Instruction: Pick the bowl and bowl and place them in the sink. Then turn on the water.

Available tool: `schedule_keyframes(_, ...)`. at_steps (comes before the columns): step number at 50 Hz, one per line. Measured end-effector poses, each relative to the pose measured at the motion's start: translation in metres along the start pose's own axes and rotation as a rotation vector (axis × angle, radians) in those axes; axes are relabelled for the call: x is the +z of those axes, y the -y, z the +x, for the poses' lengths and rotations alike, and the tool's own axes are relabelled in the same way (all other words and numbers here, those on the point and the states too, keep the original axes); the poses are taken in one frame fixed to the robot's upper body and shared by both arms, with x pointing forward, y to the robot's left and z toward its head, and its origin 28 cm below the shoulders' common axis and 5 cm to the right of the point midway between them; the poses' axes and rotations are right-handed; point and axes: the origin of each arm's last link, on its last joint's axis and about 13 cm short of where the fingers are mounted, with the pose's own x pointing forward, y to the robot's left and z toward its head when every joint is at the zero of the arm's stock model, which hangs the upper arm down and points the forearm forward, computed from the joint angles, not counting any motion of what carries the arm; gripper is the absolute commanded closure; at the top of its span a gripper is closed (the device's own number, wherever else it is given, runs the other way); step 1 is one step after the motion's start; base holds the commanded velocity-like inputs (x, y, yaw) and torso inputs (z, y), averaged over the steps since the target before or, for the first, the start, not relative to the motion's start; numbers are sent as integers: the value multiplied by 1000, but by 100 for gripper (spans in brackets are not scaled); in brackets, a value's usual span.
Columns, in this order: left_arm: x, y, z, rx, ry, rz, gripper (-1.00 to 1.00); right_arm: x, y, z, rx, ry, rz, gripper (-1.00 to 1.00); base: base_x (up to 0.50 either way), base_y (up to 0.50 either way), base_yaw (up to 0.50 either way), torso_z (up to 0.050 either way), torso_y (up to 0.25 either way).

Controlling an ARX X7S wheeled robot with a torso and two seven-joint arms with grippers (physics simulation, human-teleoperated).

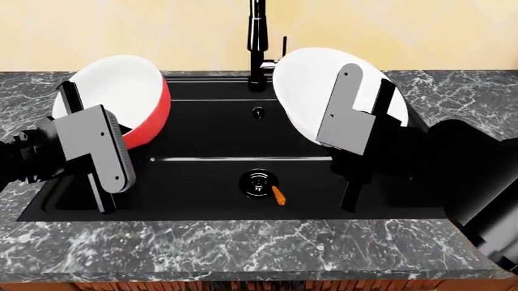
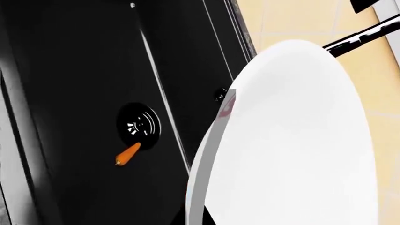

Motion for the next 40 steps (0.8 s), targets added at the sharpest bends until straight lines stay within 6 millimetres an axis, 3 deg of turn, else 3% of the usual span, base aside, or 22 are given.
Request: schedule_keyframes(40,0,1,1,-3,2,-2,100,0,0,-1,2,-1,2,100,-221,2,0,0,2)
